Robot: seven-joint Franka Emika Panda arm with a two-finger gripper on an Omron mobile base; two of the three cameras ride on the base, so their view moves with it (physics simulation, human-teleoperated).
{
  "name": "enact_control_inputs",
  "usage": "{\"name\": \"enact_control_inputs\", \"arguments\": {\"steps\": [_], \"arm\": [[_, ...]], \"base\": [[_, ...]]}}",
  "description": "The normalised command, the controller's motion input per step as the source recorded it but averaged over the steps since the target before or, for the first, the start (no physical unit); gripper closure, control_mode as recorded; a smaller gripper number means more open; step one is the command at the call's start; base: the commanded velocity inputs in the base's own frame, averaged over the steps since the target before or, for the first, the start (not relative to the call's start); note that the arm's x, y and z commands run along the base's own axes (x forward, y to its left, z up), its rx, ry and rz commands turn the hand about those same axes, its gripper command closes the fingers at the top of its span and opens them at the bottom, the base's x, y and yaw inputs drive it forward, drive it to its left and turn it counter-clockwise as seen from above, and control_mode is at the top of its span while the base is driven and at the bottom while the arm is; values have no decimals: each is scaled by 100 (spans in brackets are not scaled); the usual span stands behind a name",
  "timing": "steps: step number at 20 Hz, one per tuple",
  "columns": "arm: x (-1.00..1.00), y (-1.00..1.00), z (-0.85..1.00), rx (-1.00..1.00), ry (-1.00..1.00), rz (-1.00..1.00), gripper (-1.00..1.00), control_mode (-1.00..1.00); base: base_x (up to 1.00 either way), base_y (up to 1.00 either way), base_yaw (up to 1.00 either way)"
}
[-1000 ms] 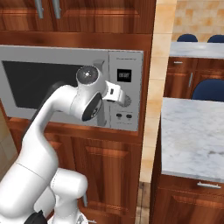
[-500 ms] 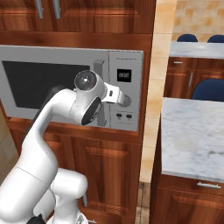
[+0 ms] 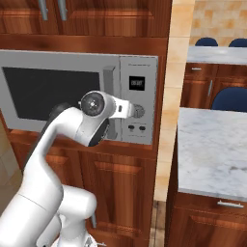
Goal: Retrieve the reheated potato from the microwave, then place the potato, cheese, and condiment on the cutting board.
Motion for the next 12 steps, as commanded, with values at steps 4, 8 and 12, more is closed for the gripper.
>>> {"name": "enact_control_inputs", "arguments": {"steps": [4, 8, 12], "arm": [[-17, 56, -6, 0, -19, -2, 100, -100], [-24, 50, 3, 0, -2, -6, 100, -100], [-21, 33, 13, 0, 9, -8, 100, -100]], "base": [[0, 0, 0], [0, 0, 0], [0, 0, 0]]}}
